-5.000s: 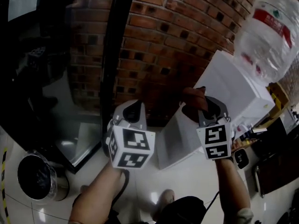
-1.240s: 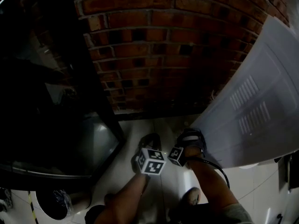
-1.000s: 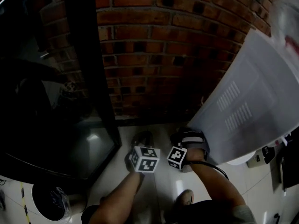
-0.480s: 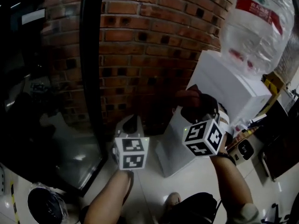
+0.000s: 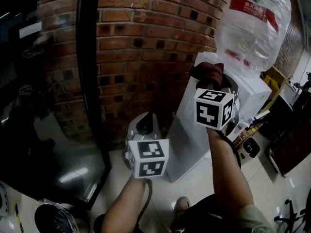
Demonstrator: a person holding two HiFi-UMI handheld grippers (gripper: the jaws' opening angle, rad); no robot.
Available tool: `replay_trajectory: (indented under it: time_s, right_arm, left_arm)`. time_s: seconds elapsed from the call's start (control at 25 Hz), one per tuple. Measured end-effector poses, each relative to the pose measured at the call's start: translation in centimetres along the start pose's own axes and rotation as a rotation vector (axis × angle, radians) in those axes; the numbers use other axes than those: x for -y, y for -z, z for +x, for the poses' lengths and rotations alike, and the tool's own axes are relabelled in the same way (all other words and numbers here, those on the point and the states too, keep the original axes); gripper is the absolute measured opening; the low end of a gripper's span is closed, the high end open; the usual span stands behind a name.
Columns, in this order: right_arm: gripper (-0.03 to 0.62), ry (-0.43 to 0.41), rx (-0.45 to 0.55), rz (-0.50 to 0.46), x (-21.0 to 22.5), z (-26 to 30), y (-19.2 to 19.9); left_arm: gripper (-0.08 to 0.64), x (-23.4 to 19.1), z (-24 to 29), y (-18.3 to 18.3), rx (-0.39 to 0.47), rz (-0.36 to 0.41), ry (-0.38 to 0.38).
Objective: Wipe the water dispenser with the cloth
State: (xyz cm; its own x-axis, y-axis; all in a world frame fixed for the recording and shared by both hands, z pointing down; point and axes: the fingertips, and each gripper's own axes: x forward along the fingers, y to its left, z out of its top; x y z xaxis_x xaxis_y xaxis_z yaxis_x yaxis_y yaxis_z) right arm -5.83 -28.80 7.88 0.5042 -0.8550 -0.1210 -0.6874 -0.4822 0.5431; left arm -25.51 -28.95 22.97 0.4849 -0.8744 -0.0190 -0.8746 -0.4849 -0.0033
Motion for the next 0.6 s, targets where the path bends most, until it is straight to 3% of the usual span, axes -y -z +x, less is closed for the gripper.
replay_trajectory:
  time_s: [0.2, 0.36, 0.6]
  right_arm:
    - [0.089, 0.016, -0.082, 0.048, 0.0, 0.8, 1.2]
    - [0.089, -0.007, -0.161, 0.081, -1.6, 0.8, 4.4]
    - [0.087, -0.049, -0.242, 0.162, -4.8, 0.1, 10.7]
  left_arm:
    - [0.000, -2.0, 0.1, -0.2, 0.005, -0.058, -0.019]
    - [0.000, -2.3, 0.1, 0.4, -0.008, -0.076, -0.011]
    - [0.000, -1.4, 0.4, 3.0, -0.060, -0.025, 0.009]
